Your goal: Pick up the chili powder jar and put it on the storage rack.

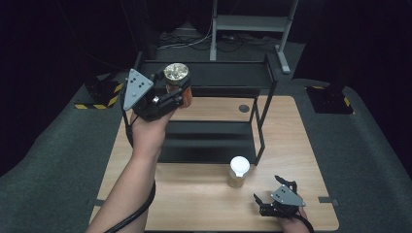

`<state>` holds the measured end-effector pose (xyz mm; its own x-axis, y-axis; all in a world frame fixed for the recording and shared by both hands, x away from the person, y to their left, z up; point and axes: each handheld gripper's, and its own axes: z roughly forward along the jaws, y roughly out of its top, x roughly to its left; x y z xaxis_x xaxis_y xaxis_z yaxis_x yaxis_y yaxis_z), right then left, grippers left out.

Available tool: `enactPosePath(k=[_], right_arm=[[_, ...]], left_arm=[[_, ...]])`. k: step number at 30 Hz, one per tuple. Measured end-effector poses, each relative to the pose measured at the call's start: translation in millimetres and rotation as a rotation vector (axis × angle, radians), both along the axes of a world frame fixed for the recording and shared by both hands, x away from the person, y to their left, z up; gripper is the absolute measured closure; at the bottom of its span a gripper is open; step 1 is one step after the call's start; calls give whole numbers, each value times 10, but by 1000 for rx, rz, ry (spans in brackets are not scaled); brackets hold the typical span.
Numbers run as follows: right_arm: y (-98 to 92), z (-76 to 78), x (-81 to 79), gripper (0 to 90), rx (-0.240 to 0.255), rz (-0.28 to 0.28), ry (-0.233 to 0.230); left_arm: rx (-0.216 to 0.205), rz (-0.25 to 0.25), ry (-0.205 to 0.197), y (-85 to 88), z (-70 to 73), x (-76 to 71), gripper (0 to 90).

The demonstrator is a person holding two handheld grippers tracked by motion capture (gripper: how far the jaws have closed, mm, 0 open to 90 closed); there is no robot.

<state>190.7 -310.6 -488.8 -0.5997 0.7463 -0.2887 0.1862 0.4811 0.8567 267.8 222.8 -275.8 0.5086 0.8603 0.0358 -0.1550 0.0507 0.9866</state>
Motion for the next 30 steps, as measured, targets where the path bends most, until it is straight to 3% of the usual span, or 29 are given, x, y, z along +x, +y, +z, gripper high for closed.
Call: enactPosePath(k=[12,30], right_arm=[[-8,-4,-3,1,6,-2,-1],[-2,-6,-8,0,3,1,-4]], left_arm=[[17,22,-4,-142,118,181,337],[7,62,14,-239,183,412,337]])
